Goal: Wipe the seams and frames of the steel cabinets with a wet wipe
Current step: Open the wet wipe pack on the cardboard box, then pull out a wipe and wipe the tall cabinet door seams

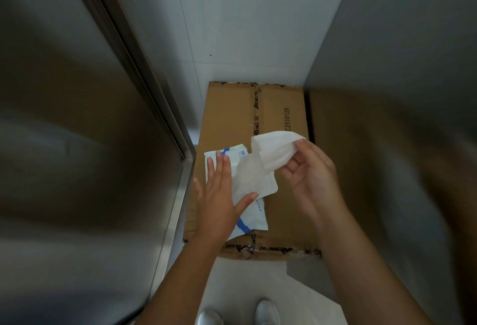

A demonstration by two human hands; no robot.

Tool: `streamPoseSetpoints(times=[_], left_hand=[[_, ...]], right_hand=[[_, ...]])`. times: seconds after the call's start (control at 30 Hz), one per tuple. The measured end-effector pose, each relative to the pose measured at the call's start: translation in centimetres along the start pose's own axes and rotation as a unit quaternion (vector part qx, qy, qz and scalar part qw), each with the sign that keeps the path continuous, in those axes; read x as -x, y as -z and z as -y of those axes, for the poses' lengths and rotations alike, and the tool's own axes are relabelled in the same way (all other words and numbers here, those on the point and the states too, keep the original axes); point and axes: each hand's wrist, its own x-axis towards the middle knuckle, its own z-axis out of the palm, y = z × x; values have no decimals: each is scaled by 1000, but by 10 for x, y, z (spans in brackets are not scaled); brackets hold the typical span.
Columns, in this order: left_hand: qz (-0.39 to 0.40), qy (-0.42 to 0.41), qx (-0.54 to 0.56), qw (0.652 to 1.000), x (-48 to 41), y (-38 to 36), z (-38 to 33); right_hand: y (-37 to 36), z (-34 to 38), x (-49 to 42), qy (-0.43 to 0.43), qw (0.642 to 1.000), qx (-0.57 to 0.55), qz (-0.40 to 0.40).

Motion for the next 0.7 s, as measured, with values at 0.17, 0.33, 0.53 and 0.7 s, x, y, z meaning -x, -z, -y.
streamPoseSetpoints(times=[0.17,0.33,0.53,0.7], left_hand=[[-23,-47,143,988,-1,37,-9],[42,-23,227,973,2,58,-20],[15,-7,340,940,13,60,-20],[-37,22,377,925,23,64,-16]], right_hand=[[-6,7,2,3,1000,8,27],[-14,6,6,-15,996,33,82],[-24,2,10,-27,992,47,111],[-28,-8,9,-19,992,91,80]])
